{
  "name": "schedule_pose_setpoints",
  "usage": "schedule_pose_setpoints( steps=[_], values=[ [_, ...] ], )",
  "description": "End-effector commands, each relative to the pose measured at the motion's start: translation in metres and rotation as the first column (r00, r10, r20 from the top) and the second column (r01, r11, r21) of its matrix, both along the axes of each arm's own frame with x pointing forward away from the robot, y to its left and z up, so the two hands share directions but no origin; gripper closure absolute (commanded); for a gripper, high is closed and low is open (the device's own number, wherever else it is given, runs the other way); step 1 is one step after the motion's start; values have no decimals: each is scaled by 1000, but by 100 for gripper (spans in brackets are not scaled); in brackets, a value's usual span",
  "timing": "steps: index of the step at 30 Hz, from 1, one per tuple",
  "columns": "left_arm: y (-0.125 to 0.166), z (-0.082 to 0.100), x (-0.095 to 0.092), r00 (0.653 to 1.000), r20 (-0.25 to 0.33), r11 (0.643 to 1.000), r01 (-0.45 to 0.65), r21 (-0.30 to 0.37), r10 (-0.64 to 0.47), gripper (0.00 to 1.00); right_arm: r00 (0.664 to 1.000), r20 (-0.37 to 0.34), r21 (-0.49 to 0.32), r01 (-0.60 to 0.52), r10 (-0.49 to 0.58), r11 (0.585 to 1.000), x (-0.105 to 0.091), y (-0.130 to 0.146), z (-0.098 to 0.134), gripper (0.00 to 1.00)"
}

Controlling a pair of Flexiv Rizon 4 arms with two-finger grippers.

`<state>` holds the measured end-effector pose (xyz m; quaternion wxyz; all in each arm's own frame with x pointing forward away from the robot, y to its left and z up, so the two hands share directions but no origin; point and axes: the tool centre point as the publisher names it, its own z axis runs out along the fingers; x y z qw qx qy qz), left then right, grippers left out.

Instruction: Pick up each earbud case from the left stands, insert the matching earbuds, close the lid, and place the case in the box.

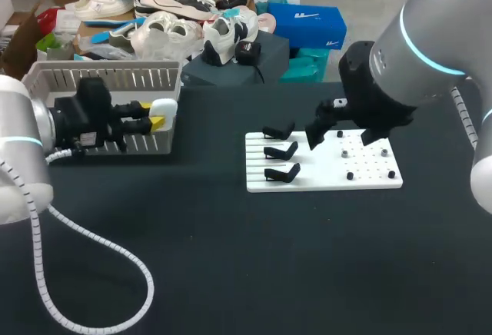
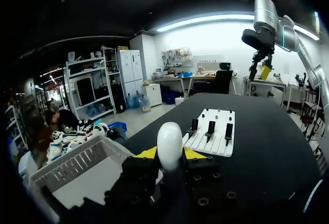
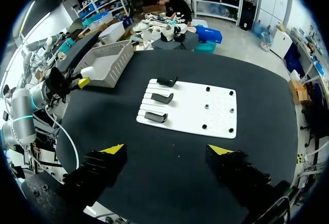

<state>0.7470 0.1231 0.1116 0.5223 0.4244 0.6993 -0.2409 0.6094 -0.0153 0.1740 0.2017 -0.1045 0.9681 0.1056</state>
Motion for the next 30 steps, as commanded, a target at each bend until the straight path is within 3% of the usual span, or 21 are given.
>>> schedule_pose_setpoints(
  steps=[1,15,20,21,22,23,30],
  values=[
    [2,-9,18,947,108,951,-308,17,304,100,1000,9,2,4,-4,1000,-2,-1,-1,0],
    [57,-31,77,859,66,854,-512,90,508,100,1000,9,2,4,-4,1000,-2,-1,-1,0],
    [67,-38,85,853,49,846,-523,103,520,99,1000,9,2,4,-4,1000,-2,-1,-1,0],
    [67,-38,85,856,51,850,-518,101,515,86,1000,9,2,4,-4,1000,-2,-1,-1,0],
    [67,-38,85,854,58,846,-521,112,518,55,1000,9,2,4,-4,1000,-2,-1,-1,0],
    [67,-37,86,856,66,848,-516,121,512,0,1000,9,2,4,-4,1000,-2,-1,-1,0],
    [51,-17,70,882,111,880,-468,86,458,0,1000,9,2,4,-4,1000,-2,-1,-1,0]
  ],
)
